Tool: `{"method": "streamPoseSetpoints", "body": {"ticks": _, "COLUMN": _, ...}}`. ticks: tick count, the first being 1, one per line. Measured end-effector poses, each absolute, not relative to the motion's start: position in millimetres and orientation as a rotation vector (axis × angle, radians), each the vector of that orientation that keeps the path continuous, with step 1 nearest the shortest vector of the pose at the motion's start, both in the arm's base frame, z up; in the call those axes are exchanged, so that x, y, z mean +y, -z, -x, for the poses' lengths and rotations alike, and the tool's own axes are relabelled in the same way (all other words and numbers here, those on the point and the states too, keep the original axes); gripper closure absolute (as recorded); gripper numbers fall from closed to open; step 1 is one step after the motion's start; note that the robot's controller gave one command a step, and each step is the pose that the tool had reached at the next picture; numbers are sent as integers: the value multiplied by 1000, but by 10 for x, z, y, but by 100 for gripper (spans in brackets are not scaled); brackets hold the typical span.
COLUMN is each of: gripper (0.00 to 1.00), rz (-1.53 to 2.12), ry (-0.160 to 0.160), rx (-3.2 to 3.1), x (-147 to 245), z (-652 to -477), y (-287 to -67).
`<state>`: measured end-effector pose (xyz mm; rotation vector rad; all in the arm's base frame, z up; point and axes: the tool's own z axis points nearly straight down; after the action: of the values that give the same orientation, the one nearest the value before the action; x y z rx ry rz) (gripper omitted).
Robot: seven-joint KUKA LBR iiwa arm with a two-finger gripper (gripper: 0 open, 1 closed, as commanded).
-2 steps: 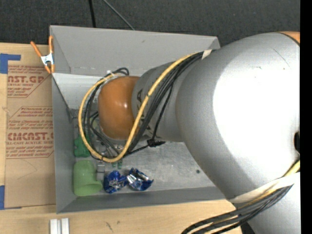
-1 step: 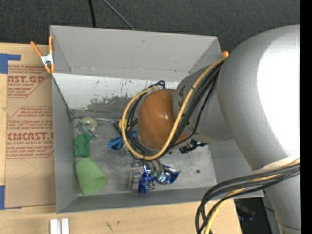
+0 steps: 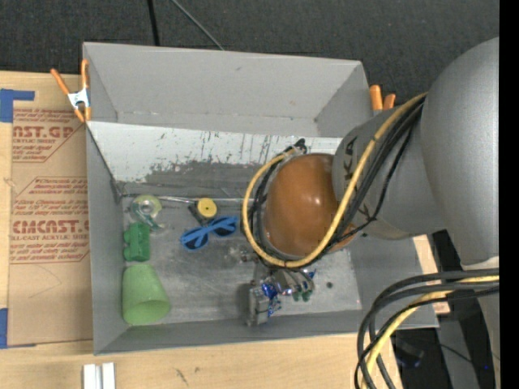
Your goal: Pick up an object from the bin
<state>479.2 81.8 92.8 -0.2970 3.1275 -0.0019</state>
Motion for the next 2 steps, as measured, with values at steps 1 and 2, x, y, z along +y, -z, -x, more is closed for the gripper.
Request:
{"method": "streamPoseSetpoints", "body": {"ticks": 1, "gripper": 0, "rz": 134, "ry": -2, "rx": 3132, "x": 495, "z": -4817, "y": -701}}
{"method": "streamPoseSetpoints", "body": {"ticks": 2, "gripper": 100, "rz": 138, "ry": -2, "rx": 3138, "x": 502, "z": -4800, "y": -696}}
